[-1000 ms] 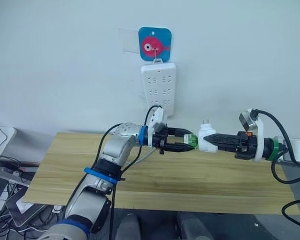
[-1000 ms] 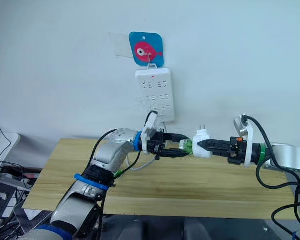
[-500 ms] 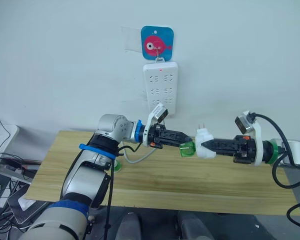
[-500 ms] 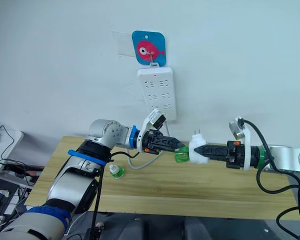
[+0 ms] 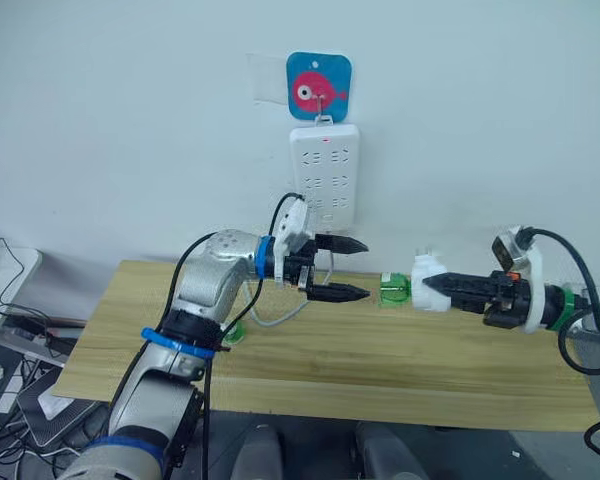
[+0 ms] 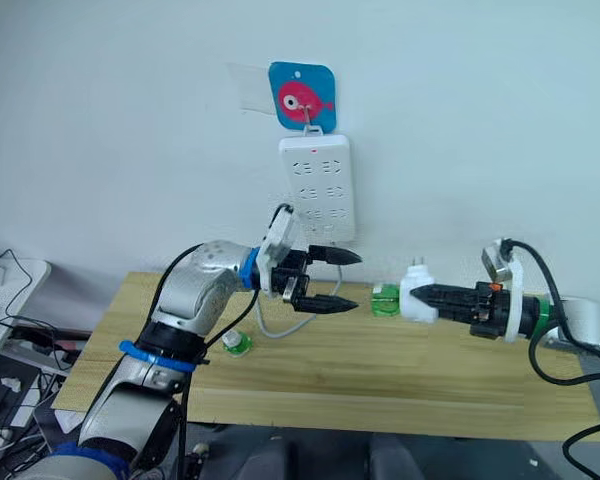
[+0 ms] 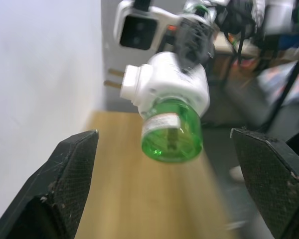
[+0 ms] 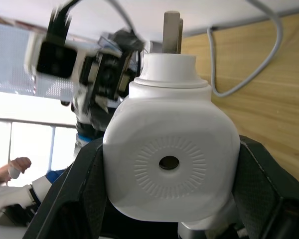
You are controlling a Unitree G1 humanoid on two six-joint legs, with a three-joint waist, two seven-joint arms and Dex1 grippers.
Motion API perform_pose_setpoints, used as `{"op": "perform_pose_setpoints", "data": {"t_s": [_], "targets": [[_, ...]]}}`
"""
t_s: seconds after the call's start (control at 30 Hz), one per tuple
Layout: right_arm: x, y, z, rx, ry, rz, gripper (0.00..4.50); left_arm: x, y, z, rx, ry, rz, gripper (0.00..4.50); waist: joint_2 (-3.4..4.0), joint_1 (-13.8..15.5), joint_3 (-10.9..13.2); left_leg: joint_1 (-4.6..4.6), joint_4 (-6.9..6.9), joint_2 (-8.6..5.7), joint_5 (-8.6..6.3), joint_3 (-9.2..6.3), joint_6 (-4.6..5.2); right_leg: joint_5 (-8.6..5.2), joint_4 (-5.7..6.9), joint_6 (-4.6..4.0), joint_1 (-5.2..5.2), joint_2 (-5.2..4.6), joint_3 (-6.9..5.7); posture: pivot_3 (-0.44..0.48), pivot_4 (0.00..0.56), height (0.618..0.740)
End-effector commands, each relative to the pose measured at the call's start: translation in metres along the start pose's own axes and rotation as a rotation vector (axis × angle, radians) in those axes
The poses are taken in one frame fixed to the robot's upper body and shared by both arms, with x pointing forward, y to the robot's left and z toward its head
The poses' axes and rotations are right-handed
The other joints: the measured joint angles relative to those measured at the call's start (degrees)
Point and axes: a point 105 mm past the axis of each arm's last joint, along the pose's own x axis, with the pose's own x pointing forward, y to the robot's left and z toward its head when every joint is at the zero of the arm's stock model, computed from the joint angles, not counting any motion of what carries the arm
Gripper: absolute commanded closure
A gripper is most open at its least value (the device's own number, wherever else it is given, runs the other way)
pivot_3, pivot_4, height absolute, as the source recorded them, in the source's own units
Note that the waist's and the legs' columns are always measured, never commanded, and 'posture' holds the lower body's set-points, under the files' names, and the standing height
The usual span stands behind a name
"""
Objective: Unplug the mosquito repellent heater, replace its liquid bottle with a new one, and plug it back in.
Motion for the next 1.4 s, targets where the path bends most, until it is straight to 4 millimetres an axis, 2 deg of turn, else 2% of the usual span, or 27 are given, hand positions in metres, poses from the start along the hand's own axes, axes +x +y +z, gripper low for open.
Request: {"op": "perform_pose_setpoints", "data": {"t_s": [0.03, 0.17, 0.3, 0.53, 0.77, 0.87, 1.03, 1.13, 1.23, 1.33, 1.4], "targets": [[-0.006, 0.013, 0.01, -0.018, -0.027, 0.055, 1.52, 0.002, -0.007, 0.01, 0.323, -0.017, 0.026, 0.04, 0.0, 0.32, 0.0, 0.0, 0.0, 0.0, 0.0, 0.01, 0.0, 0.0, 0.02, 0.0, 0.0, 0.0, 0.01, 0.054, 0.154, 0.74], [-0.004, 0.013, 0.012, -0.014, -0.022, 0.062, 1.52, 0.005, -0.016, -0.005, 0.634, 0.018, 0.034, 0.04, 0.0, 0.77, 0.0, 0.03, 0.02, 0.0, 0.0, 0.01, 0.02, 0.01, 0.06, -0.01, 0.0, 0.01, 0.0, 0.061, 0.154, 0.74], [0.003, 0.019, 0.01, -0.026, 0.004, 0.095, 1.52, 0.011, -0.009, -0.008, 0.823, 0.005, 0.101, 0.04, 0.0, 0.99, 0.0, 0.01, 0.03, -0.01, 0.0, 0.01, 0.03, 0.02, 0.05, 0.0, 0.01, 0.0, 0.01, 0.061, 0.153, 0.74], [0.012, 0.025, 0.007, -0.048, 0.03, 0.128, 1.52, 0.025, -0.004, -0.001, 0.989, -0.065, 0.149, 0.04, 0.01, 1.15, -0.01, -0.03, 0.02, -0.01, -0.01, 0.0, 0.04, 0.02, 0.06, 0.0, 0.0, 0.0, 0.0, 0.059, 0.146, 0.74], [0.014, 0.028, 0.004, -0.058, 0.043, 0.147, 1.52, 0.035, -0.007, 0.0, 1.025, -0.101, 0.13, 0.04, 0.02, 1.18, -0.02, -0.01, 0.02, -0.01, 0.01, -0.02, 0.05, 0.02, 0.14, 0.0, 0.0, 0.0, -0.02, 0.05, 0.143, 0.74], [0.013, 0.028, 0.002, -0.058, 0.044, 0.147, 1.52, 0.035, -0.006, -0.002, 1.013, -0.098, 0.126, 0.59, 0.02, 1.17, -0.02, -0.01, 0.03, -0.01, 0.02, -0.03, 0.06, 0.02, 0.17, 0.0, 0.0, 0.0, -0.04, 0.044, 0.145, 0.74], [0.013, 0.027, 0.001, -0.056, 0.041, 0.147, 1.52, 0.032, -0.003, -0.005, 0.997, -0.079, 0.126, 2.19, 0.02, 1.11, -0.02, 0.0, 0.03, -0.01, 0.03, -0.03, 0.08, 0.02, 0.2, 0.0, 0.0, 0.0, -0.04, 0.038, 0.148, 0.74], [0.013, 0.027, 0.0, -0.058, 0.044, 0.148, 1.52, 0.032, -0.002, -0.004, 0.954, -0.093, 0.142, 2.22, 0.02, 1.01, -0.02, -0.01, 0.03, -0.01, 0.03, -0.03, 0.08, 0.02, 0.2, 0.0, 0.0, 0.0, -0.05, 0.038, 0.148, 0.74], [0.013, 0.028, -0.001, -0.066, 0.054, 0.136, 1.52, 0.037, -0.006, 0.001, 0.746, -0.159, 0.121, 2.22, 0.05, 0.81, -0.03, -0.01, 0.03, -0.01, 0.03, -0.04, 0.08, 0.02, 0.21, 0.0, 0.0, 0.0, -0.06, 0.039, 0.15, 0.74], [0.012, 0.028, -0.005, -0.091, 0.084, 0.099, 1.52, 0.033, 0.0, 0.007, 0.226, -0.187, 0.084, 2.22, 0.06, 0.6, -0.02, -0.03, 0.03, 0.02, 0.04, -0.08, 0.08, 0.02, 0.22, 0.0, -0.02, 0.01, -0.1, 0.039, 0.15, 0.74], [0.01, 0.028, -0.011, -0.102, 0.115, 0.081, 1.52, 0.031, -0.007, 0.014, -0.068, -0.168, -0.019, 2.22, 0.06, 0.29, -0.01, -0.04, 0.03, 0.03, 0.05, -0.17, 0.11, 0.02, 0.28, 0.0, -0.04, 0.02, -0.15, 0.038, 0.151, 0.74]]}}
